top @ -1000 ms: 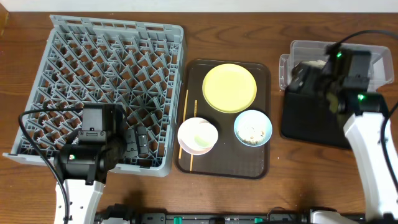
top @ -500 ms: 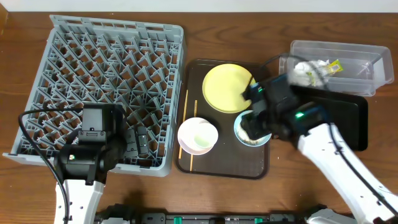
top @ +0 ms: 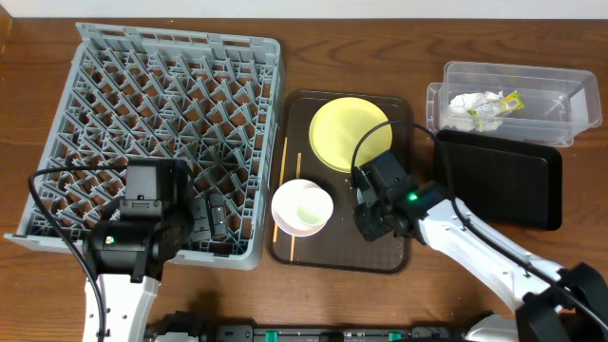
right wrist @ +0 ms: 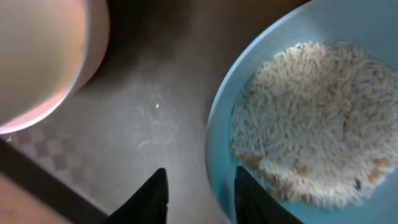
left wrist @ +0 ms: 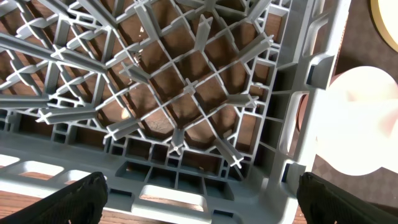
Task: Sort waste into correct bins and load items into the dishwasher
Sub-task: 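Lift the blue bowl and tip the rice onto the black tray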
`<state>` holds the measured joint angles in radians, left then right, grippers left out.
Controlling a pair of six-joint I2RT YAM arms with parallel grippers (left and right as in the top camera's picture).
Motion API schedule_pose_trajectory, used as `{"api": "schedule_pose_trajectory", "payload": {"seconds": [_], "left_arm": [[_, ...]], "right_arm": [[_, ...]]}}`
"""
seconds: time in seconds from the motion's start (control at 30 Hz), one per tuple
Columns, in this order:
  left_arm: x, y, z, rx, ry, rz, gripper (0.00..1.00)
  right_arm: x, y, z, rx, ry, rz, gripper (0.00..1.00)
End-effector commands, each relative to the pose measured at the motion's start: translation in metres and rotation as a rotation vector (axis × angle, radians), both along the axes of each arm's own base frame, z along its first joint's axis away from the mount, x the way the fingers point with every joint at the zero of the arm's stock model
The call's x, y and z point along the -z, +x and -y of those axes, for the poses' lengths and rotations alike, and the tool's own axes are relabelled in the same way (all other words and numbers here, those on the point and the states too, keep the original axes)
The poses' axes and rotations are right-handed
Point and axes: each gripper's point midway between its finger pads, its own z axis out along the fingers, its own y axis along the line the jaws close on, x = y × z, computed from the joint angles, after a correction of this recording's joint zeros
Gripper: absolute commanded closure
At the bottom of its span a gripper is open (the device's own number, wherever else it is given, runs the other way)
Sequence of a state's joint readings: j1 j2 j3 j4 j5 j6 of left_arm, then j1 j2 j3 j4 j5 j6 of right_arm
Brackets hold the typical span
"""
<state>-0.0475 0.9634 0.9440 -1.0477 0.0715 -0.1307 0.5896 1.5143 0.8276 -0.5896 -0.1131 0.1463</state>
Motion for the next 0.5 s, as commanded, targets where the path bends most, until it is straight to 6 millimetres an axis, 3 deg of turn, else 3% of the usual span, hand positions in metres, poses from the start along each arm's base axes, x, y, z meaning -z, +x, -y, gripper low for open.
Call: {"api": "schedule_pose_trajectory", "payload": {"seconds": [0.0, 0.27, 0.47], "left_arm": [[-0.007, 0.003, -0.002, -0.008, 0.007, 0.018, 0.02], [-0.007, 0.002, -0.002, -0.008, 0.007, 0.017, 0.02], [-0.006, 0.002, -0.002, -0.008, 0.007, 0.014, 0.02]], "right_arm": [[0.013, 0.002, 0.003, 0.054, -0.029, -0.01, 0.77], [0.026, 0.006, 0.0, 0.069, -0.033, -0.024, 0.99], [0.01, 0.016, -0.006, 0.11, -0.002, -0.004, 0.99]]}}
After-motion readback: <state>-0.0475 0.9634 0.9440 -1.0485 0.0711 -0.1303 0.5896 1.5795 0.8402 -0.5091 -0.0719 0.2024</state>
